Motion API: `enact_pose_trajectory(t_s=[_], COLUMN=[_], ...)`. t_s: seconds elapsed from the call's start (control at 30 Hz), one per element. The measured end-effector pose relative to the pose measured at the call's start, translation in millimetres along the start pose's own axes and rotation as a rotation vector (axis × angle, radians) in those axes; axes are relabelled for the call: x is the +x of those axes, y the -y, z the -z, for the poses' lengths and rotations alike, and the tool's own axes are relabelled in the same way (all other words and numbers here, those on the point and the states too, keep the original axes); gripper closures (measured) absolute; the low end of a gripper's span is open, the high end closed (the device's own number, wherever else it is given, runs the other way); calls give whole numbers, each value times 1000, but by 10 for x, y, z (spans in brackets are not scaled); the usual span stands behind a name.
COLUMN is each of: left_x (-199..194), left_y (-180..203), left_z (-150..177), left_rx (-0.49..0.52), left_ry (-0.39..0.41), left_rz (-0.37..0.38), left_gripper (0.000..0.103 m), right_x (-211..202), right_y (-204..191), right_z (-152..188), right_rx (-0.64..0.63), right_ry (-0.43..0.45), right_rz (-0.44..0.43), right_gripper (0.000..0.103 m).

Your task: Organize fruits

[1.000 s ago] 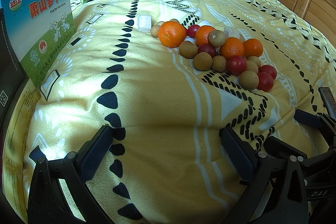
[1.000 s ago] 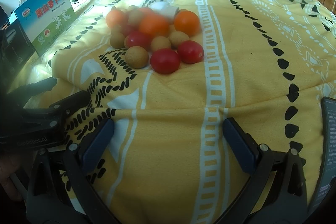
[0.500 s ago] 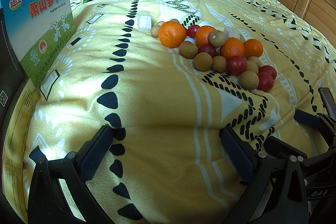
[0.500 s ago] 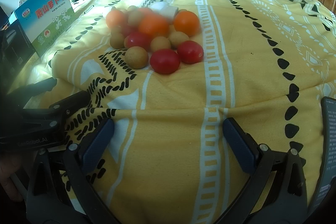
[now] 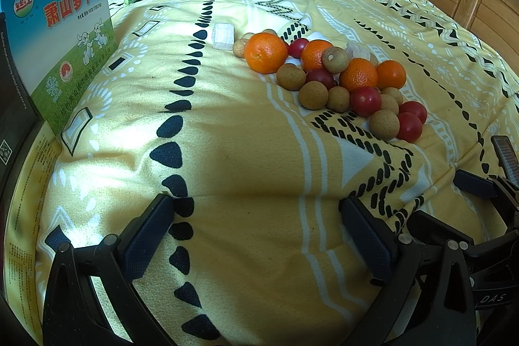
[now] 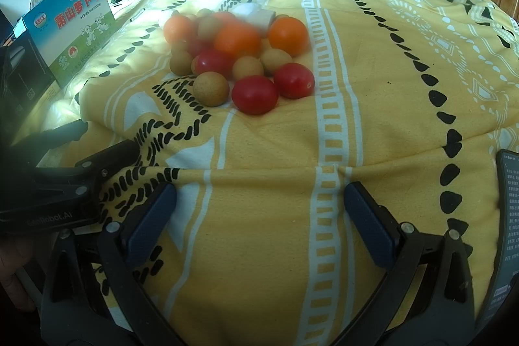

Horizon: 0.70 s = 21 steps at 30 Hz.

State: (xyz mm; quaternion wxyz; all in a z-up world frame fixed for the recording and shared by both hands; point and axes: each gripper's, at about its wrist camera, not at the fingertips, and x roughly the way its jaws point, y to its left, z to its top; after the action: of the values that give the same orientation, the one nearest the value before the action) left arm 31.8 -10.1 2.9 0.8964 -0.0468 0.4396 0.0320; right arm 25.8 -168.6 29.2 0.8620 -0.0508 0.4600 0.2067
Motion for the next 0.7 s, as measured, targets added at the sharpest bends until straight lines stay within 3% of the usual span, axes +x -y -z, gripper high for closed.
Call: enact_pose_trajectory(t_s=[0.7], left_x=[-5], left_y=[7], left_z=[-18], left_rx=[-8], left_ry=[-17], left_rz=[2], left_gripper=[0], right_x=[-20], right_y=[38], right_z=[20], right_rx=[21], right_ry=[24], right_rz=[-35], right_gripper=[0])
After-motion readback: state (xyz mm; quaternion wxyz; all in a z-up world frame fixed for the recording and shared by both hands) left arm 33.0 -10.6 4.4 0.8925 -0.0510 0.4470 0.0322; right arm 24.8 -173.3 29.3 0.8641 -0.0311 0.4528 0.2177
